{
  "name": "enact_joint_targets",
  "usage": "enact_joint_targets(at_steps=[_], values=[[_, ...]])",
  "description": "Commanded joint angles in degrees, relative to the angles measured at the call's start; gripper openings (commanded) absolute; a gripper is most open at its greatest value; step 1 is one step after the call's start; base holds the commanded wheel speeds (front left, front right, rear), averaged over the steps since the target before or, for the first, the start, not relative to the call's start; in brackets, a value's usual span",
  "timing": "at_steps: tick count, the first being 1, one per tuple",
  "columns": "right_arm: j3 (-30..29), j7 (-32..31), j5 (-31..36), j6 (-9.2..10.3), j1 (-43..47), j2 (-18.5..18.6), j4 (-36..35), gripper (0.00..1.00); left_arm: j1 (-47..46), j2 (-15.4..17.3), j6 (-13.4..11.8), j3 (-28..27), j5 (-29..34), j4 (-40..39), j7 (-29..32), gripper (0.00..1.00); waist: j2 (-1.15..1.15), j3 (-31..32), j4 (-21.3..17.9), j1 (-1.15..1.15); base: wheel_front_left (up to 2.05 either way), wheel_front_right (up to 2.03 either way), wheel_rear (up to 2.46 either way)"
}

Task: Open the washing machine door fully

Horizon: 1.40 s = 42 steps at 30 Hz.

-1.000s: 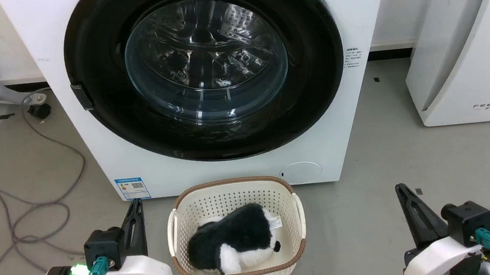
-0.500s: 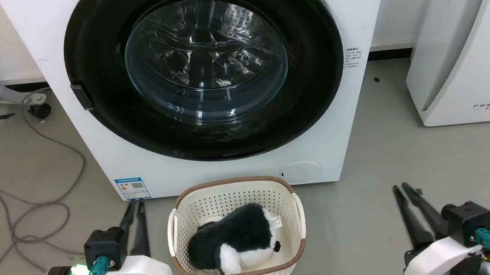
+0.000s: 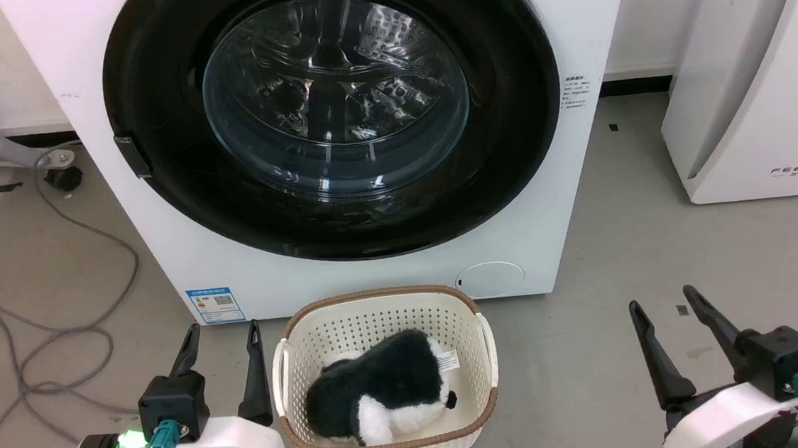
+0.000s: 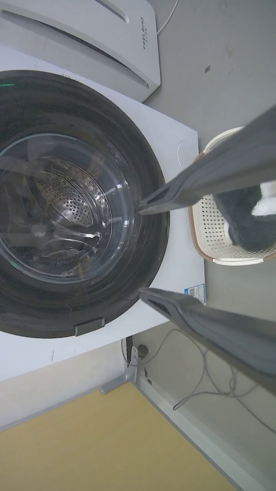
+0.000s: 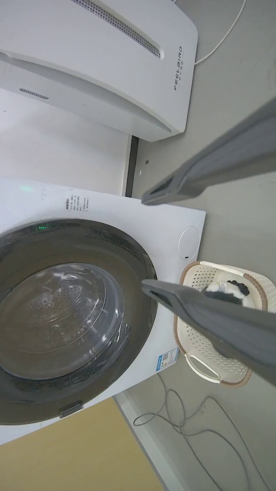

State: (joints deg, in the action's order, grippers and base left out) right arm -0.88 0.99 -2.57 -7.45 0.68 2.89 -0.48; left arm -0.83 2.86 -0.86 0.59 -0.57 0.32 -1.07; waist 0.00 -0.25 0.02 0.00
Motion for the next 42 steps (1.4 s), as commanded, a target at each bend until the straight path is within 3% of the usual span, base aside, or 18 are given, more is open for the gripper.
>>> enact_joint_targets(at_steps=[1, 7, 8, 9, 15, 28, 42], values=[[-0.35, 0.71, -1.35, 0.0, -0.2, 0.0, -0.37, 1.0, -0.17, 0.01, -0.49, 0.11, -0.35, -0.09, -0.62, 1.0, 0.0, -0.04, 0.01, 0.0, 0.0, 0.0, 0.0], [-0.63, 1.42, -3.88, -0.01, -0.43, 0.0, -0.58, 0.98, -0.24, 0.01, -1.1, 0.39, -0.64, -0.16, -1.34, 1.0, 0.0, -0.18, 0.05, 0.0, 0.0, 0.0, 0.0], [-0.7, 1.54, -4.38, -0.01, -0.51, 0.0, -0.61, 0.26, -0.26, 0.01, -1.19, 0.44, -0.69, -0.17, -1.46, 1.0, 0.0, -0.23, 0.06, 0.0, 0.0, 0.0, 0.0], [-0.79, 1.66, -4.99, -0.01, -0.6, 0.0, -0.61, 0.0, -0.29, 0.01, -1.29, 0.49, -0.74, -0.19, -1.58, 1.0, 0.0, -0.28, 0.08, 0.0, 0.0, 0.0, 0.0], [-2.1, 2.38, -10.35, -0.01, -1.67, 0.0, 0.29, 0.0, -0.61, 0.01, -1.86, 0.77, -1.05, -0.3, -2.29, 1.0, 0.0, -0.78, 0.23, 0.0, 0.0, 0.0, 0.0], [-5.32, 2.78, -31.47, -0.01, -7.73, 0.02, 7.05, 0.0, -1.82, 0.01, -2.86, 1.46, -1.65, -0.64, -3.85, 1.0, 0.0, -2.78, 0.88, 0.0, 0.0, 0.0, 0.0], [-10.38, 1.15, -45.63, -0.01, -19.78, 4.14, 16.26, 0.0, -4.3, 0.01, -3.84, 2.29, -2.4, -1.29, -5.41, 1.0, 0.0, -6.66, 2.57, 0.0, 0.0, 0.0, 0.0]])
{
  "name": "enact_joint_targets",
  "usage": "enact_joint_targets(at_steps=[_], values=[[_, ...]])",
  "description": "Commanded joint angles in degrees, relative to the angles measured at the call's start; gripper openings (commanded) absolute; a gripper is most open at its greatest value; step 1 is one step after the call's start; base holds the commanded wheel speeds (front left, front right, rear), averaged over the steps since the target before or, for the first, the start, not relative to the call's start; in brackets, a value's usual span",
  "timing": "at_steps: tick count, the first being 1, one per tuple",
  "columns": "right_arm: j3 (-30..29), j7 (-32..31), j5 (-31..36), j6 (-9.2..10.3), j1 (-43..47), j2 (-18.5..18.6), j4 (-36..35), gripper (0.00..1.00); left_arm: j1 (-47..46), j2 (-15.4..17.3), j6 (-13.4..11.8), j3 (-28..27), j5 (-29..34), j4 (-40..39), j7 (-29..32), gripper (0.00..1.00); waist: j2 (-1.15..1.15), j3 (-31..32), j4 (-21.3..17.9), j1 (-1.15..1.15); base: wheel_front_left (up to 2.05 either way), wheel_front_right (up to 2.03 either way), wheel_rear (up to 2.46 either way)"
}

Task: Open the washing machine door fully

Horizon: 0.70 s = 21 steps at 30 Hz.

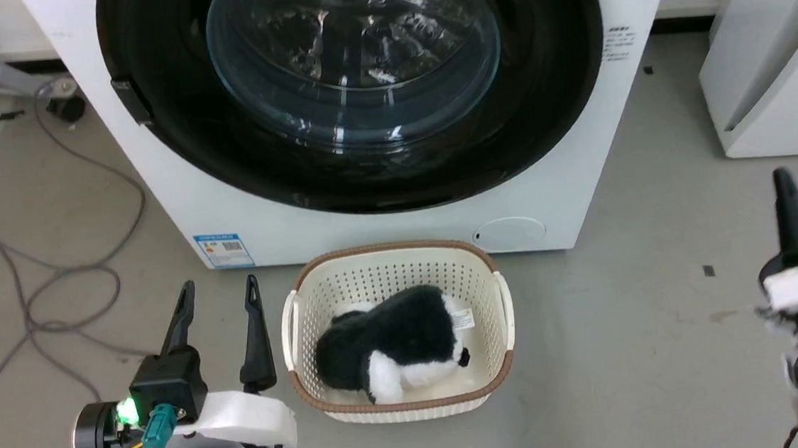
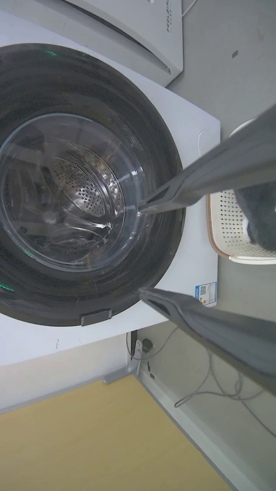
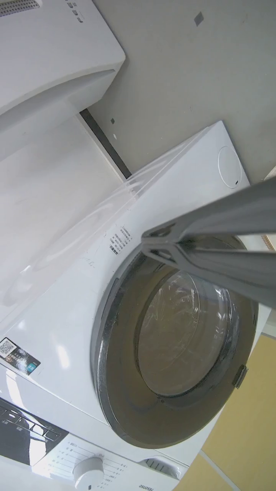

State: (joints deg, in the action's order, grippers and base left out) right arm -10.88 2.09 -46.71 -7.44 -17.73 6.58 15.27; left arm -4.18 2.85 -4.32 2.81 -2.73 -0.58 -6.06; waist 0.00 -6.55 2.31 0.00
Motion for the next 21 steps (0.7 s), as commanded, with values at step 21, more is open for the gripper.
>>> enact_joint_targets(at_steps=[21], values=[[2.74, 2.53, -12.12, -0.03, -28.3, 7.9, 17.13, 0.0, -5.5, 0.02, -2.03, 1.51, -1.26, -1.94, -2.93, 1.0, 0.0, -9.11, 3.96, 0.0, 0.0, 0.0, 0.0]])
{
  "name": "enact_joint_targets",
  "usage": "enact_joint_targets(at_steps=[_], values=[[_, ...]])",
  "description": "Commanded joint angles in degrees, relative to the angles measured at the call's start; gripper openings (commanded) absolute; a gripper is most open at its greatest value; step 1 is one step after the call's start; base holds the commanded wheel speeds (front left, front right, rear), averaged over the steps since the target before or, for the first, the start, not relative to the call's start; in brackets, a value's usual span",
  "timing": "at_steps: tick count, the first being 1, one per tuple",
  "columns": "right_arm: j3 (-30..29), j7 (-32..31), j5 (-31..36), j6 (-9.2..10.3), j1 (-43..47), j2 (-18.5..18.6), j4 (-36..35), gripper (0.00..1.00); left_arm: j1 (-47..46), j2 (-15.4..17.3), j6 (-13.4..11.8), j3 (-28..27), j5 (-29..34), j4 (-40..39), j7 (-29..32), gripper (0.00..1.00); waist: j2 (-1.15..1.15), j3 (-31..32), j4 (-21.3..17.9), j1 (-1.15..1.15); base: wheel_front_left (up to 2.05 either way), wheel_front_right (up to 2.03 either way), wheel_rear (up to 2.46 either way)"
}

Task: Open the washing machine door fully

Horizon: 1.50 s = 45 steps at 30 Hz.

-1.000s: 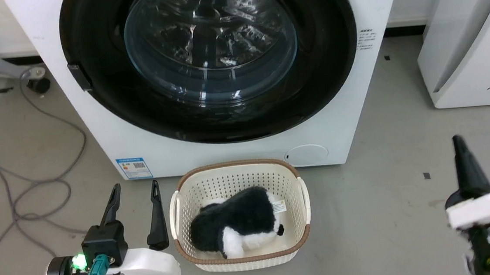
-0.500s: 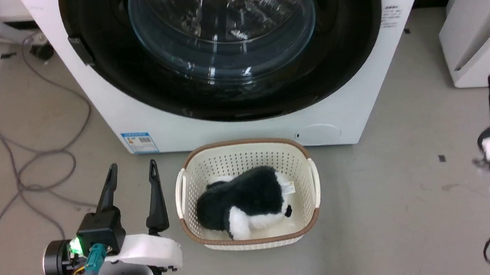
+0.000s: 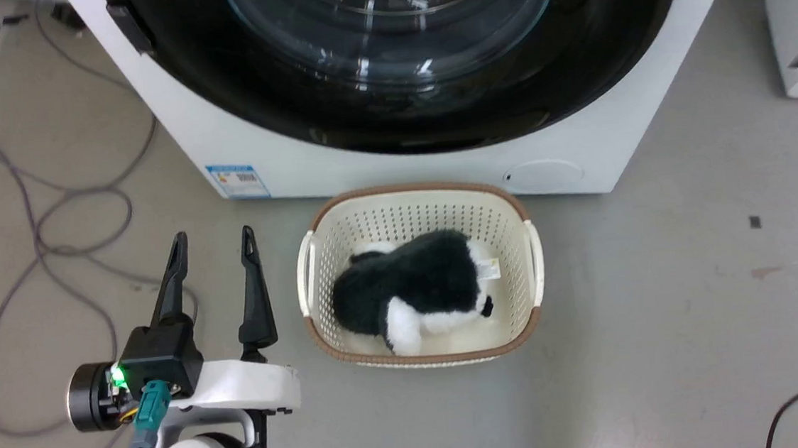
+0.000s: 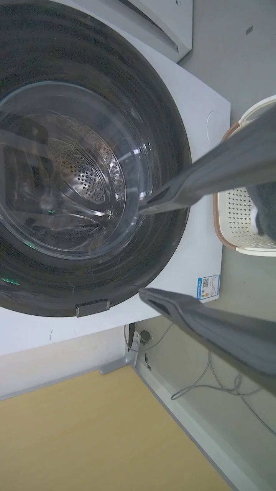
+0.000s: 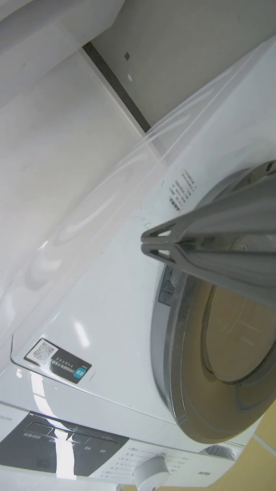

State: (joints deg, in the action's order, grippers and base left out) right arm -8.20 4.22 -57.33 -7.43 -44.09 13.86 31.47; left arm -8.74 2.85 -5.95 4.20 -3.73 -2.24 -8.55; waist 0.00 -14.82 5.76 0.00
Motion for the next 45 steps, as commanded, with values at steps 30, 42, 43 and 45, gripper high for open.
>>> enact_joint_targets(at_steps=[30, 42, 43, 45], values=[[11.17, -9.62, -15.9, -0.05, -27.54, 2.5, 17.64, 0.0, -6.76, 0.03, -4.26, 3.47, -3.6, -0.84, -4.27, 1.0, 0.0, -10.5, 5.53, 0.0, 0.0, 0.0, 0.0], [15.51, -22.01, -24.49, -0.05, -28.41, 4.13, 19.43, 0.0, -6.58, 0.03, -4.94, 3.33, -3.88, -0.2, -5.71, 1.0, 0.0, -9.01, 5.58, 0.0, 0.0, 0.0, 0.0], [15.87, -22.68, -25.12, -0.05, -28.38, 4.26, 19.56, 0.0, -6.48, 0.03, -5.01, 3.35, -3.91, -0.18, -5.83, 1.0, 0.0, -8.87, 5.53, 0.0, 0.0, 0.0, 0.0], [16.56, -24.03, -26.46, -0.06, -28.3, 4.46, 19.77, 0.0, -6.33, 0.03, -5.1, 3.36, -3.99, -0.04, -6.07, 1.0, 0.0, -8.63, 5.43, 0.0, 0.0, 0.0, 0.0]])
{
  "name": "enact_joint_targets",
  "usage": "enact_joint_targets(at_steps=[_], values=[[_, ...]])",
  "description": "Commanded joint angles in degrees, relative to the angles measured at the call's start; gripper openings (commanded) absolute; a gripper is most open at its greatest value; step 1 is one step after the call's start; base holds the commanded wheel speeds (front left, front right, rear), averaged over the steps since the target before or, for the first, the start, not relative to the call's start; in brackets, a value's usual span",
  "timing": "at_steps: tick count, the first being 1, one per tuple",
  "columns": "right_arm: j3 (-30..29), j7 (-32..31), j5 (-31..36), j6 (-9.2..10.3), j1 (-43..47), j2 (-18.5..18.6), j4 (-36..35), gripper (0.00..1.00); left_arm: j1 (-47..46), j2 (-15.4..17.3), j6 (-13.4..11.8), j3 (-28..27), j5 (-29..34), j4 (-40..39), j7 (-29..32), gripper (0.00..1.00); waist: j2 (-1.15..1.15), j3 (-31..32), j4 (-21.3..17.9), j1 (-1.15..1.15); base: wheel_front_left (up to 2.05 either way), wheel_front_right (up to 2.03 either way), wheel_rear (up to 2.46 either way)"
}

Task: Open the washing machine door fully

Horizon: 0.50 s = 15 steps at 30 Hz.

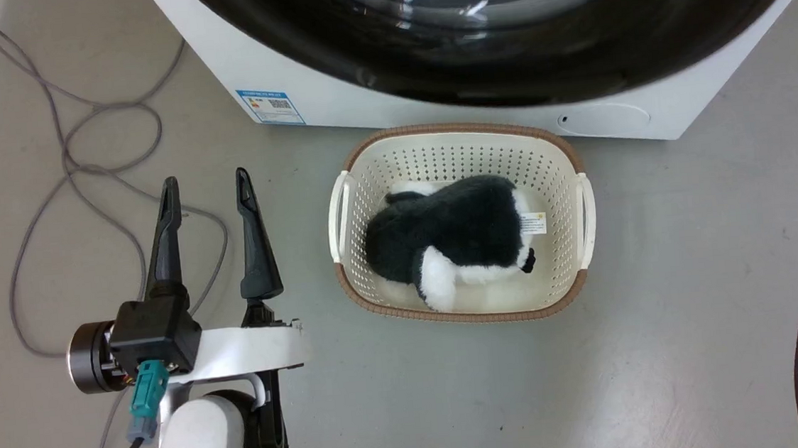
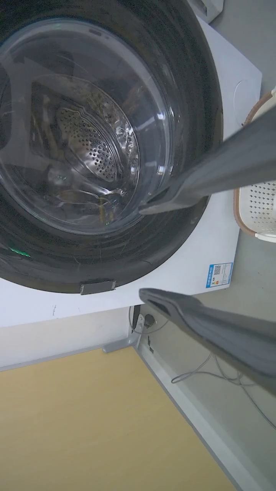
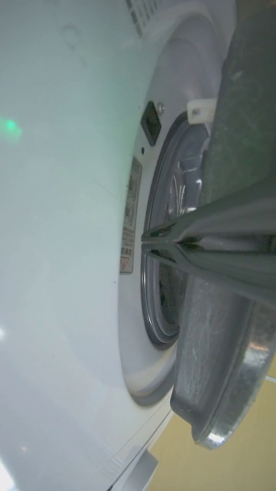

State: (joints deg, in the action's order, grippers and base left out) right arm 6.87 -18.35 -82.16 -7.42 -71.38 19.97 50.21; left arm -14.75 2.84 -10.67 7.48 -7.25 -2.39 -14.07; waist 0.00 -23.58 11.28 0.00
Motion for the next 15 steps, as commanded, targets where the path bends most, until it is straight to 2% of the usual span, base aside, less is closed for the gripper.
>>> enact_joint_targets(at_steps=[1, 9, 15], values=[[1.91, -2.19, -2.24, -0.07, -0.97, -1.52, 1.13, 0.0, -0.25, 0.04, -0.39, 0.08, -0.53, 0.19, -0.68, 1.0, 0.0, 0.21, -0.16, 0.0, 0.0, 0.0, 0.0], [3.41, -5.11, -4.01, -0.07, 3.26, -0.81, -0.16, 0.0, 1.15, 0.04, 0.01, -0.74, -0.1, 1.06, -0.93, 1.0, 0.0, 2.81, -1.14, 0.0, 0.0, 0.0, 0.0], [4.4, -8.76, -5.34, -0.07, 8.95, -0.99, -3.71, 0.0, 2.83, 0.04, 0.43, -1.31, 0.23, 1.8, -0.93, 1.0, 0.0, 5.73, -1.89, 0.0, 0.0, 0.0, 0.0]])
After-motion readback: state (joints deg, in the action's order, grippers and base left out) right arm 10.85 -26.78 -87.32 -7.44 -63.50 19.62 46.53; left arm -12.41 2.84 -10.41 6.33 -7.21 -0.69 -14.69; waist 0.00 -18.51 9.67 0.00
